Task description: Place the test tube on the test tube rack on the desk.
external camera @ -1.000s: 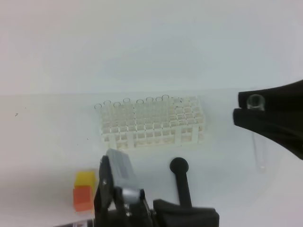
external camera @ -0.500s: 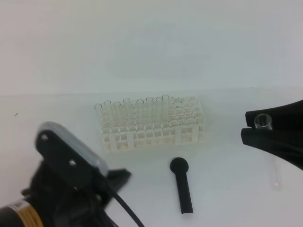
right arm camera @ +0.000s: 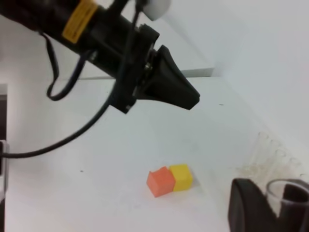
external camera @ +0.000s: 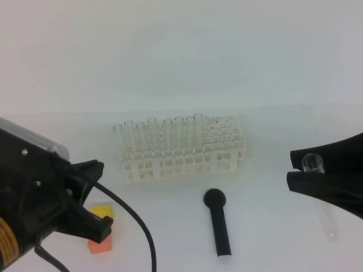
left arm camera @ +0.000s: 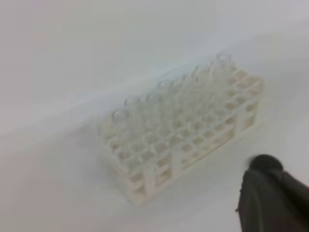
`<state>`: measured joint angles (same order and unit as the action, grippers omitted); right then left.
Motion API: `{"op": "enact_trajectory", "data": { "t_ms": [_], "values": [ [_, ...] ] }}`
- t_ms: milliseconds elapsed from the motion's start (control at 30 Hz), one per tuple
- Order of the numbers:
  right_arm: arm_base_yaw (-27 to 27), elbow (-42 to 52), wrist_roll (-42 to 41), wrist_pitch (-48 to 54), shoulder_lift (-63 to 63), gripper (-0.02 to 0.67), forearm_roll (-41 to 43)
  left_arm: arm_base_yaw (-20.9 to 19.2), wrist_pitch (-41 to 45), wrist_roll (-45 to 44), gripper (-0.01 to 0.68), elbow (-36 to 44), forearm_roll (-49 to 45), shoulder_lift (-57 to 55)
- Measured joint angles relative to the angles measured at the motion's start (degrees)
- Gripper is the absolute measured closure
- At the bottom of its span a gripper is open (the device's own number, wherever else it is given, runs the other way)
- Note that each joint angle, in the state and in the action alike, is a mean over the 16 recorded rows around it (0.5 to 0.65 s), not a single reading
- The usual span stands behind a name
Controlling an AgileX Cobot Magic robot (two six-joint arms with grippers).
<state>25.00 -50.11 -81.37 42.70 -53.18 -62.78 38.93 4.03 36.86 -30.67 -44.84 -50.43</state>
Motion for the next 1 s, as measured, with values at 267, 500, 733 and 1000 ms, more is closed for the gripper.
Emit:
{"op": "enact_trajectory", "data": {
  "t_ms": [267, 500, 733, 1000],
  "values": [
    [0.0, 0.0, 0.42, 1.87, 0.05, 0.526, 0.05, -2.86, 0.06, 1.34, 0.673, 0.99, 0.16, 0.0],
    [0.0, 0.0, 0.48, 2.42, 0.08, 0.526, 0.11, -2.93, 0.38, 1.94, 0.673, 1.13, 0.18, -0.02],
    [0.0, 0.0, -0.05, 2.1, 0.08, 0.526, 0.16, -2.93, 0.55, 2.03, 0.673, 1.13, -0.03, 0.0],
    [0.0, 0.0, -0.69, 1.65, 0.08, 0.526, 0.24, -3.08, 1.5, 2.18, 0.673, 1.96, -0.58, 3.75]
  ]
}}
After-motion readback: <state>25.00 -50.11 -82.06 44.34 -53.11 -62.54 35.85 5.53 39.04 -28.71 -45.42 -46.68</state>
